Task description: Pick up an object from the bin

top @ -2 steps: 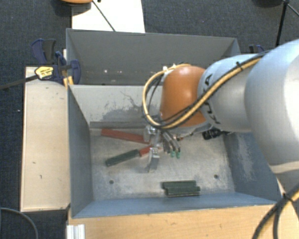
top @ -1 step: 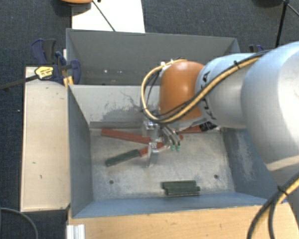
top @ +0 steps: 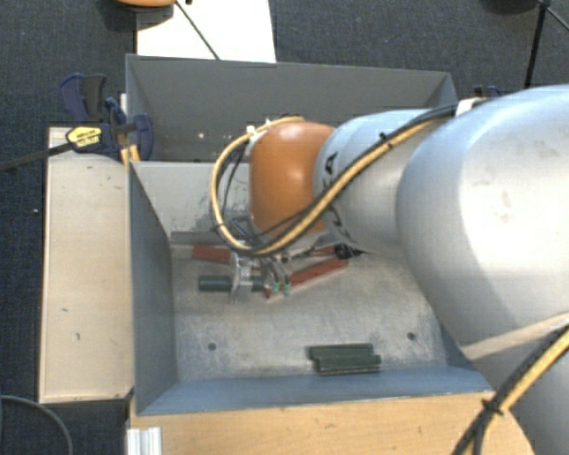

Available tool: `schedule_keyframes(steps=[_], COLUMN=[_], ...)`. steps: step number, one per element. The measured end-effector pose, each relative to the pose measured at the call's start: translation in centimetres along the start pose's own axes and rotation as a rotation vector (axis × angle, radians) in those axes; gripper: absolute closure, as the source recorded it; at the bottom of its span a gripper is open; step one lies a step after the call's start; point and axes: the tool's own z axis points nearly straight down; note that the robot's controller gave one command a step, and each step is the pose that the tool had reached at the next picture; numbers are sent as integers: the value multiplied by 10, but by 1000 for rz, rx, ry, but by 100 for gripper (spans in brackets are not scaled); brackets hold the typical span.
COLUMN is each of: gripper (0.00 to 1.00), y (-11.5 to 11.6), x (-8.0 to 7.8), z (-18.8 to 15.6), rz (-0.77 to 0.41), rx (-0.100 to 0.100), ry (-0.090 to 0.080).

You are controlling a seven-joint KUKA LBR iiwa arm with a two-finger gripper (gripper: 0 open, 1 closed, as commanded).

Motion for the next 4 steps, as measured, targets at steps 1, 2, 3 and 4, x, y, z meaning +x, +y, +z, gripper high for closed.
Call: schedule_keyframes(steps=[1, 2, 3, 4], gripper=[100, 100, 100, 100], y=[0, 13, 13, 23], x=[0, -8, -8, -6], z=[0, -98, -98, -140], rz=[0, -19, -19, -14], rx=[0, 0, 0, 1], ry=[0, 1, 1, 4])
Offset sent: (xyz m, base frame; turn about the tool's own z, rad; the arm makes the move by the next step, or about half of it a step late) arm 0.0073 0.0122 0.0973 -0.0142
